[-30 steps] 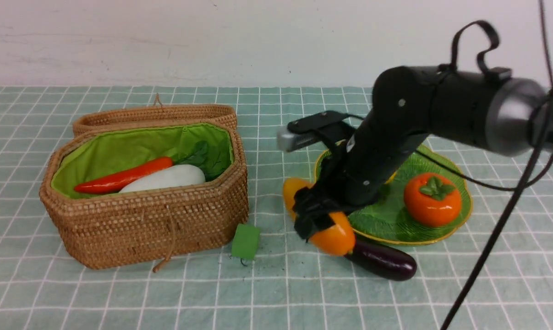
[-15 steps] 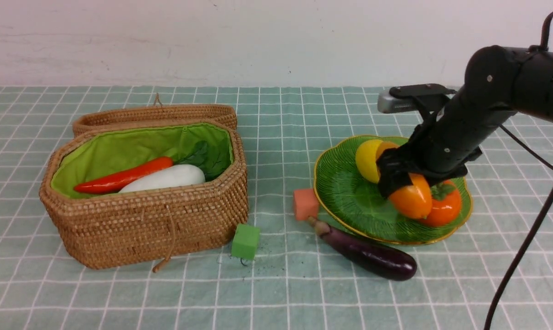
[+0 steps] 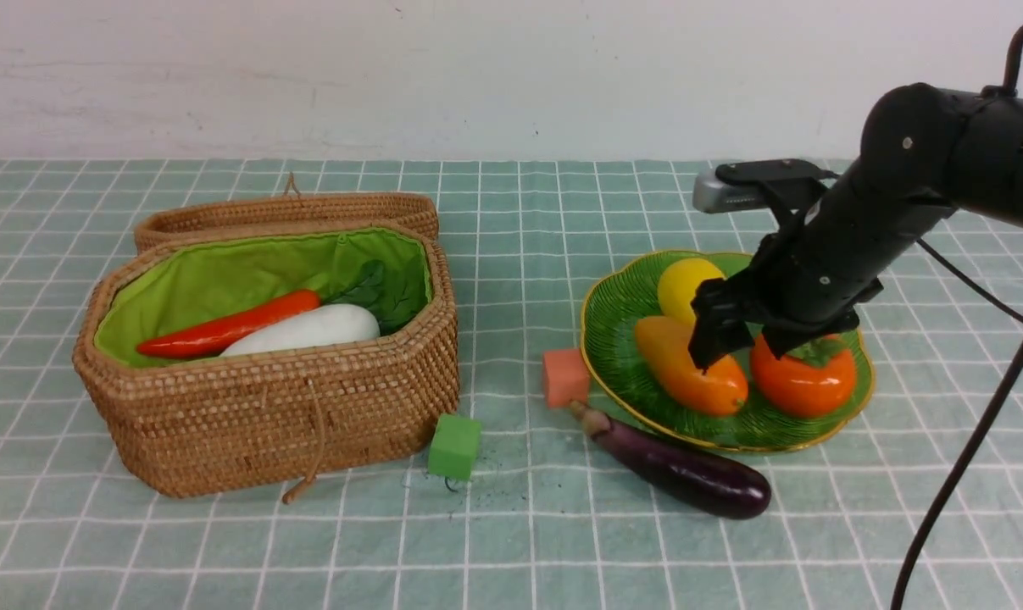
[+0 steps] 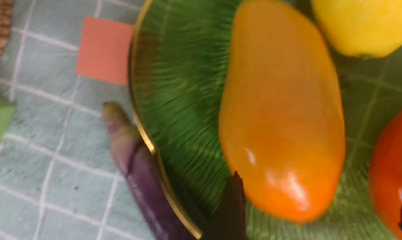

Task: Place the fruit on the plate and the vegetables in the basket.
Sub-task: Use the right arm to grab a mango and put it into the right plate, then grab an eggplant with your right arm and place it in the basket on the left.

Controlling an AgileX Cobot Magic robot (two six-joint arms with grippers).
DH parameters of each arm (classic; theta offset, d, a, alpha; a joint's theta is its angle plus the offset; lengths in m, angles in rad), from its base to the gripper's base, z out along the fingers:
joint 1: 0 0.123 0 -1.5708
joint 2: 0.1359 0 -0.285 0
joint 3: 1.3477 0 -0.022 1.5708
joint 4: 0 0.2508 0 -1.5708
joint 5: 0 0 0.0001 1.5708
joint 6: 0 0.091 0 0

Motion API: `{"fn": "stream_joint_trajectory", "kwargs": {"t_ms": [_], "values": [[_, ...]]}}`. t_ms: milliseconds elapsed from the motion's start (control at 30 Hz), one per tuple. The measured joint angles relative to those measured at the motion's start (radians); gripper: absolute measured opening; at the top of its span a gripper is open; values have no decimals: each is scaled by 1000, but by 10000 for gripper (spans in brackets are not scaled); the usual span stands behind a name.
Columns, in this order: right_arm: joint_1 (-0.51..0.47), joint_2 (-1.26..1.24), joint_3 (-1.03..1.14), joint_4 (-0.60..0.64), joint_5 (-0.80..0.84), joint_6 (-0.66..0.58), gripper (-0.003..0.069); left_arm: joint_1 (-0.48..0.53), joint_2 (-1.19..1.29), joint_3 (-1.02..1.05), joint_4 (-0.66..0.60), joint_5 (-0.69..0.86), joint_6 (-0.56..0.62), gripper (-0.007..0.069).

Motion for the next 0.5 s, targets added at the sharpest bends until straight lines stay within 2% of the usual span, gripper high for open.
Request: {"fn": "stream_joint_trajectory", "kwargs": {"t_ms": [133, 300, 500], "values": [[0, -57, 20, 11, 48, -25, 615, 0, 0, 0, 0, 0, 0, 155], [0, -179, 111, 6, 28, -32, 612, 0, 0, 0, 0, 0, 0, 161], [0, -371, 361, 21, -69, -129, 594, 0, 0, 0, 0, 0, 0, 166]]}}
